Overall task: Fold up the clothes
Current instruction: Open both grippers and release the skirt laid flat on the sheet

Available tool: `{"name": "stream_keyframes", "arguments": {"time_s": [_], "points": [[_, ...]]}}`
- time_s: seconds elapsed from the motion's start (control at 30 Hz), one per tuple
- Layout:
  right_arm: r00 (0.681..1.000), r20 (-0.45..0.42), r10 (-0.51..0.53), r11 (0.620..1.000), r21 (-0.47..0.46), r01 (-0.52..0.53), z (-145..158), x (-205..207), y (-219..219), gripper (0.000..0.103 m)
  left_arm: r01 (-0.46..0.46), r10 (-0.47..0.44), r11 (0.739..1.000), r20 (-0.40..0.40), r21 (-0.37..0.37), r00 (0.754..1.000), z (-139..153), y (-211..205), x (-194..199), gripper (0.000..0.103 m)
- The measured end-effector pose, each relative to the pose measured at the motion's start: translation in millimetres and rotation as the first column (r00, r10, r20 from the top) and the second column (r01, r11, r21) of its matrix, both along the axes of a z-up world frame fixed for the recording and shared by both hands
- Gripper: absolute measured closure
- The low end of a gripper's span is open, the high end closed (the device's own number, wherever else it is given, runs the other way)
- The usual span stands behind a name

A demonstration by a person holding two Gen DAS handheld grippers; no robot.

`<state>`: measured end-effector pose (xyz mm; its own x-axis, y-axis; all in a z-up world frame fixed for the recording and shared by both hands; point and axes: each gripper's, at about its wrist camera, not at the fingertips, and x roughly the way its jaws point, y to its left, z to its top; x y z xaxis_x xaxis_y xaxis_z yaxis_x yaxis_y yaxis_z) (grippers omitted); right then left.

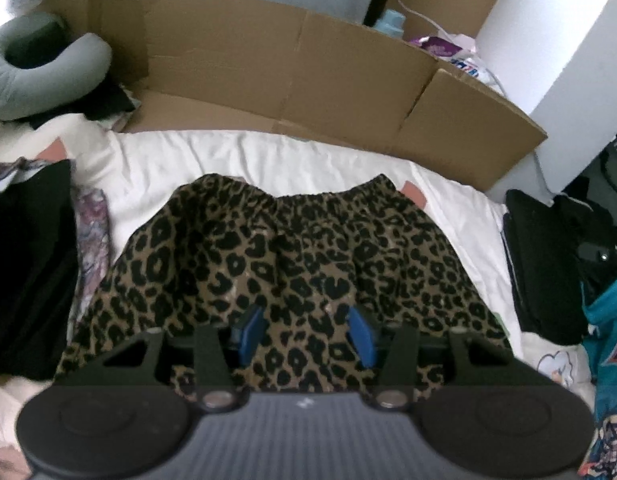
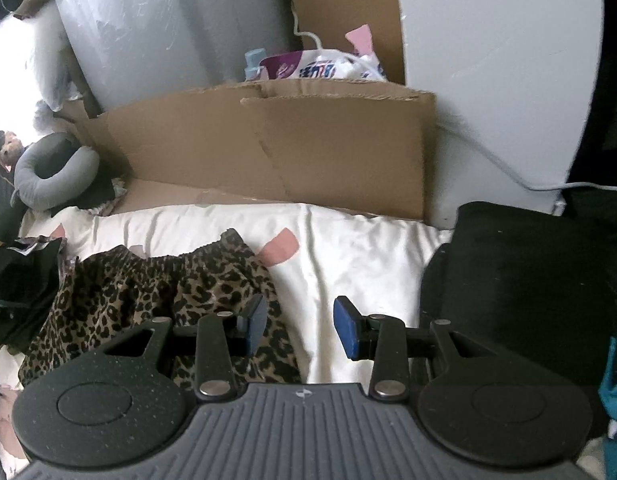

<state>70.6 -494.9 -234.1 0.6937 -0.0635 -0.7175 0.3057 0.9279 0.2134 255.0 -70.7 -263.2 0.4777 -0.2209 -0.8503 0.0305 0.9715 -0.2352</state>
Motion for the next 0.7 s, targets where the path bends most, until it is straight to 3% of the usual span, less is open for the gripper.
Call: {"name": "stream_keyframes", "arguments": {"time_s": [0.2, 0.4, 0.53, 0.7], "points": [[0.999, -0.010, 0.047, 0.998, -0.043, -0.047, 17, -30, -8, 0.059, 0.005, -0.005, 1.000, -0.018, 0.006, 1.000, 5, -4, -14, 0.052], [0.995, -0.063, 0.081, 0.992, -0.090, -0.087, 19, -56, -26, 0.059, 0.037, -0.037, 0.999, -0.054, 0.002, 0.998, -8, -15, -25, 0.051], [0.990, -0.098, 0.100, 0.991, -0.080, -0.108, 7, -70, -34, 0.059, 0.083, -0.083, 0.997, -0.075, 0.006, 0.994, -22, -27, -33, 0.051], [0.988, -0.130, 0.088, 0.996, -0.002, -0.089, -31, -83, -31, 0.059, 0.099, -0.100, 0.995, -0.117, -0.011, 0.988, -45, -36, -42, 0.051]]}}
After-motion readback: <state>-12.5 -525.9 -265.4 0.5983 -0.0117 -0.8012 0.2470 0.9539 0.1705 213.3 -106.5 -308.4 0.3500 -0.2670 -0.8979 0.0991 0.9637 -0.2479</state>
